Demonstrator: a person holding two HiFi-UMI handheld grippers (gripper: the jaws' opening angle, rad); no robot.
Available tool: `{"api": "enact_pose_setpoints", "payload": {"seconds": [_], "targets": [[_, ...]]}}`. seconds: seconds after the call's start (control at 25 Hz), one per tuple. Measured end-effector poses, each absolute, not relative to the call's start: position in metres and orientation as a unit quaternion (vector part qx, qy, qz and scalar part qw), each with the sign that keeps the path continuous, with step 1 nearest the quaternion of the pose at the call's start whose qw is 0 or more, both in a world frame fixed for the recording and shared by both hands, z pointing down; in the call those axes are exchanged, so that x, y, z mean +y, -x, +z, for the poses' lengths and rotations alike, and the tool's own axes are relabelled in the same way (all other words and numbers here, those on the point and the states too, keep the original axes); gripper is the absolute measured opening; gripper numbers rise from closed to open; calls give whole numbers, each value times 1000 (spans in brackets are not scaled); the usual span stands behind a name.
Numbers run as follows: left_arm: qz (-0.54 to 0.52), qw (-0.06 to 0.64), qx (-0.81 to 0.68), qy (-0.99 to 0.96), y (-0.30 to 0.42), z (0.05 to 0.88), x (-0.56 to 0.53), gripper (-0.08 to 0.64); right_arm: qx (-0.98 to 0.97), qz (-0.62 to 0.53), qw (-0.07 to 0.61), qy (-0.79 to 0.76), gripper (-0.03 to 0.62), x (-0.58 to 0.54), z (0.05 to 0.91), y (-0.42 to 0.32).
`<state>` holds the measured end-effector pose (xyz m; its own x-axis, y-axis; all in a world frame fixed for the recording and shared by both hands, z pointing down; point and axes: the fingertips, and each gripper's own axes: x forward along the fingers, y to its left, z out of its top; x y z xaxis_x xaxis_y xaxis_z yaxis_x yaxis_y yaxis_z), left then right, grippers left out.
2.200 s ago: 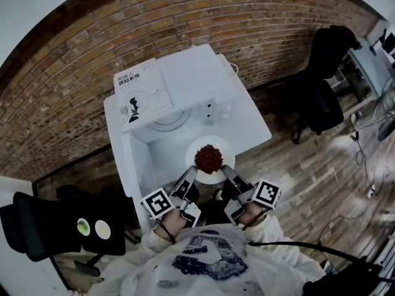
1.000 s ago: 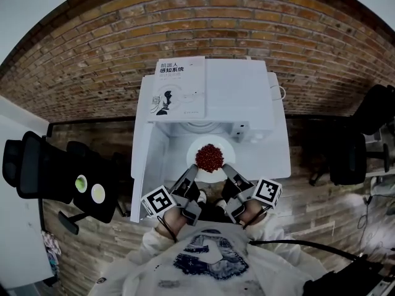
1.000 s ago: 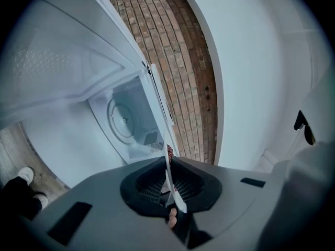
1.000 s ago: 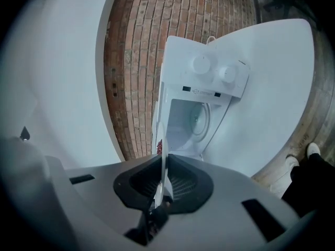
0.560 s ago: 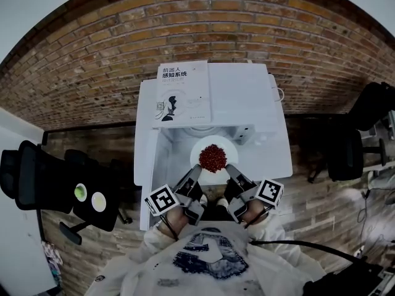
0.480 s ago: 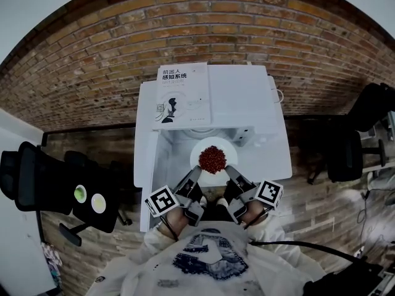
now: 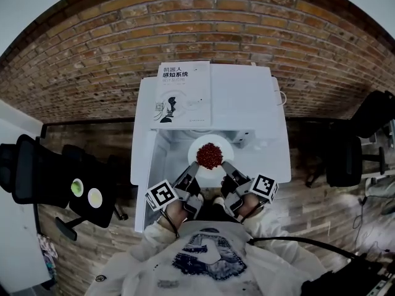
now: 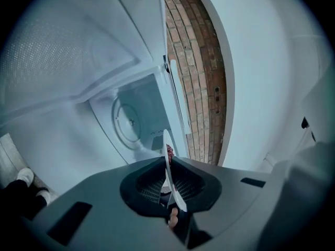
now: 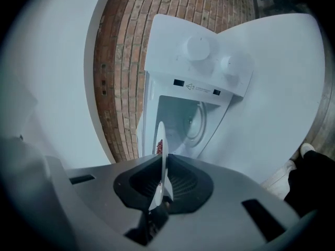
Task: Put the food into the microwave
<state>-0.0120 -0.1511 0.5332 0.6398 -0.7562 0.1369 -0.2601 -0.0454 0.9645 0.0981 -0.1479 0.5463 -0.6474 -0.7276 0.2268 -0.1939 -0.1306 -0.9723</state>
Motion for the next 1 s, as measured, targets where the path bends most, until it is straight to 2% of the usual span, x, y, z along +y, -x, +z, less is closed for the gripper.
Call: {"api": "enact_pose_setpoints", "payload": {"seconds": [0.12, 0.28, 1.0], "targets": [[-250, 596, -348, -679, 4, 536, -164, 37, 623, -662, 199, 365, 34, -159, 561, -98], [-198, 579, -389, -688, 11, 563, -176, 38, 619, -666, 199, 367, 34, -177, 576, -99], [-192, 595, -409, -665, 2, 614, -228, 38, 599, -674, 203, 382, 34, -230, 629, -107]]}}
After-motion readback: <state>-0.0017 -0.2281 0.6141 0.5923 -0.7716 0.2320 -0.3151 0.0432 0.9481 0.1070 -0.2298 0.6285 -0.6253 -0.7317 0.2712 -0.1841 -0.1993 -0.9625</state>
